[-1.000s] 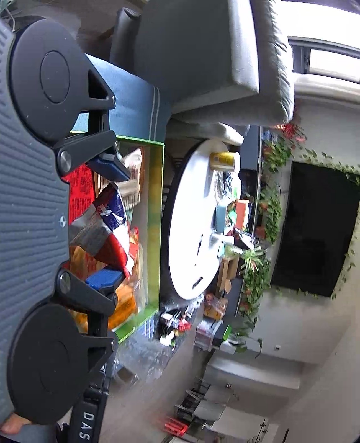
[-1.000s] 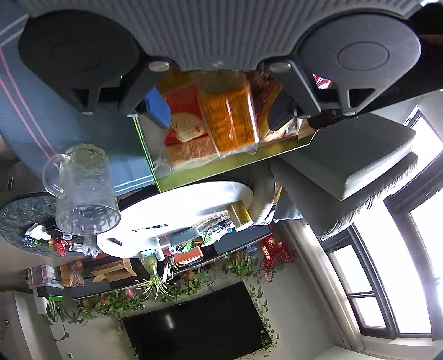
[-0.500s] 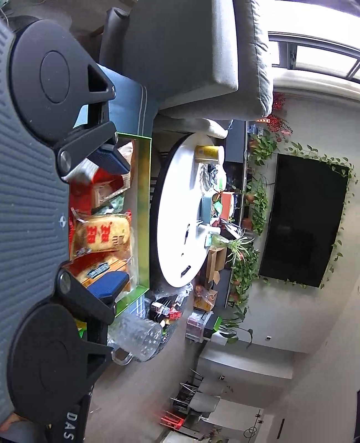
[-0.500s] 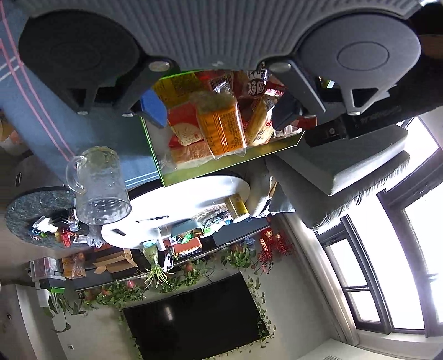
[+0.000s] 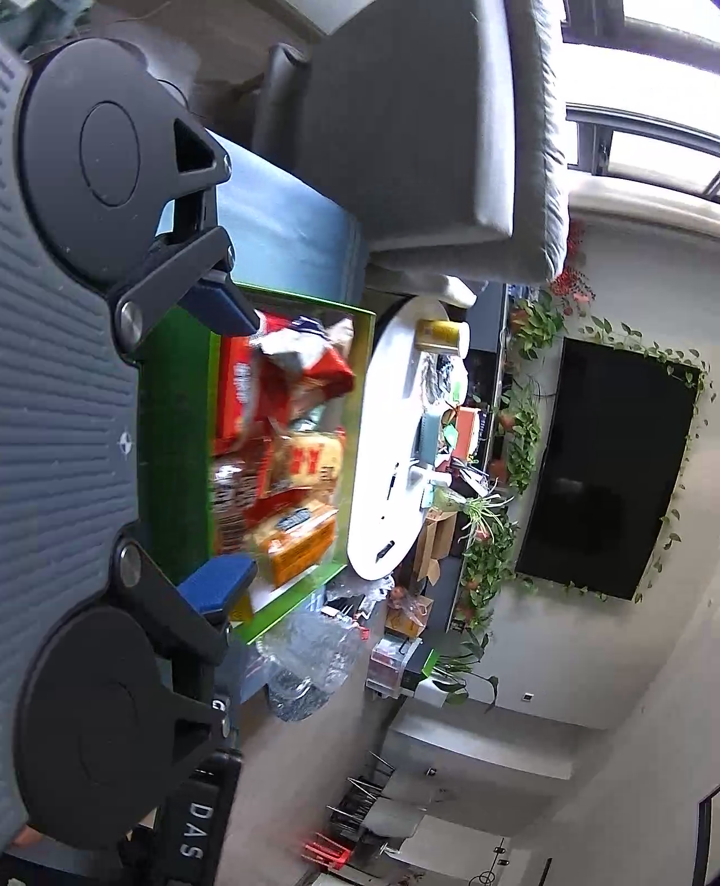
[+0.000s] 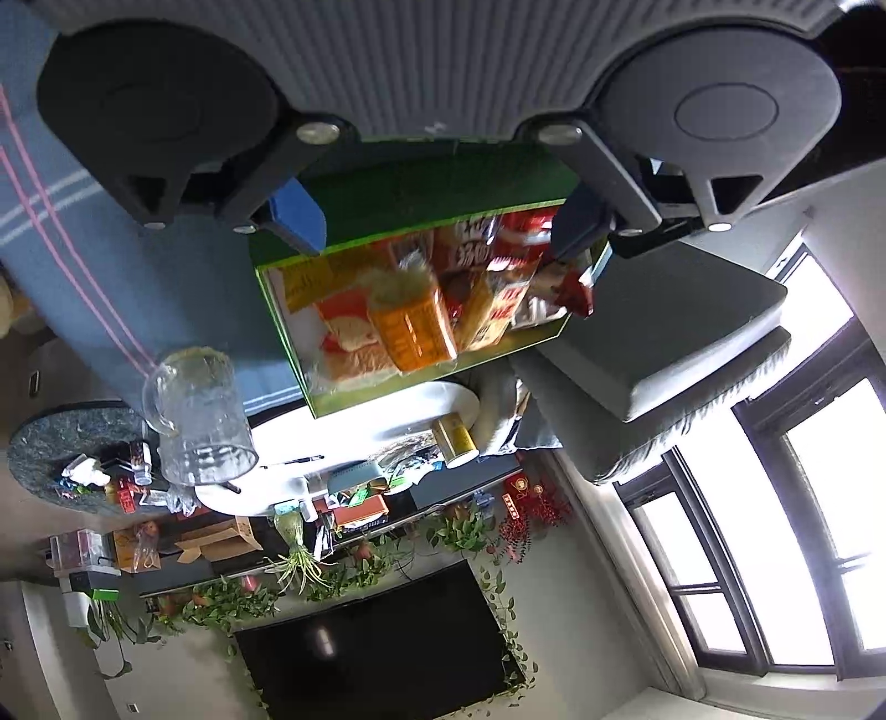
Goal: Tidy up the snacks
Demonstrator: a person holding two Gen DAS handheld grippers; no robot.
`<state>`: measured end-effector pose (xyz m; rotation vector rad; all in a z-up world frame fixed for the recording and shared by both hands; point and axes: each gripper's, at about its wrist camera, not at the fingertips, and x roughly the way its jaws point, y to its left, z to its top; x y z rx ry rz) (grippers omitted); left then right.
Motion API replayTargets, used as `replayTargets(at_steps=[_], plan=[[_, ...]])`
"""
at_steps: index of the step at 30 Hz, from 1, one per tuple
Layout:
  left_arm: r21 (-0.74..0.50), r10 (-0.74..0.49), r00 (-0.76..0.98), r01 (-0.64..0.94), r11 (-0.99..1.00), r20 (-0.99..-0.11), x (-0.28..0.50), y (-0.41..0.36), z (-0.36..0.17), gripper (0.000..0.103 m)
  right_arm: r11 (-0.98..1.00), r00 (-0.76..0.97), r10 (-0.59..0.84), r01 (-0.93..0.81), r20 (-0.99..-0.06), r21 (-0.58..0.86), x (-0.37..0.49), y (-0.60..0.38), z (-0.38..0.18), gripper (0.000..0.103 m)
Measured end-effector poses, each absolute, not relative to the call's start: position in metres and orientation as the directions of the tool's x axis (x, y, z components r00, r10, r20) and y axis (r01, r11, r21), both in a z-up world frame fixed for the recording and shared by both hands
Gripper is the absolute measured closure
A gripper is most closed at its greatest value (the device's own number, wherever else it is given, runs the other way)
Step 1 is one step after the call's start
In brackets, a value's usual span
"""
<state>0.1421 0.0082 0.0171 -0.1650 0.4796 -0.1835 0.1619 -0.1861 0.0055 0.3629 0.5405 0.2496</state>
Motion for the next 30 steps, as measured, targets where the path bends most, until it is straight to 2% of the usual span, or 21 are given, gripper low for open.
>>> replayTargets(at_steps=[5,12,17,23,30], plan=[[-0.151,-0.158,0.875,0.099,0.984,-0.458,0.111,0.005,0.015,0.018,0.904,0.829,0.325,-0.131,-0.455,0.407,0.136,-0.185,0.005,0.023],[-0.137,-0.109,0.879,0.05,0.989,-0.464,0.074,0.008,0.012,0.017,0.93,0.844,0.313,-0.178,-0.436,0.323,0.098,-0.167,0.012,0.023],[-0.107,-0.071,0.896,0.026,0.994,-0.439,0.049,0.007,0.019,0.017,0.924,0.85,0.331,-0.204,-0.41,0.323,0.075,-0.164,0.018,0.023],[-0.098,-0.049,0.903,0.008,0.995,-0.426,0.029,0.003,0.023,0.017,0.921,0.859,0.344,-0.23,-0.379,0.316,0.053,-0.162,0.023,0.023],[-0.088,-0.021,0.892,-0.021,0.996,-0.451,0.023,0.0,0.019,0.017,0.924,0.867,0.338,-0.232,-0.365,0.304,0.044,-0.165,0.026,0.023]])
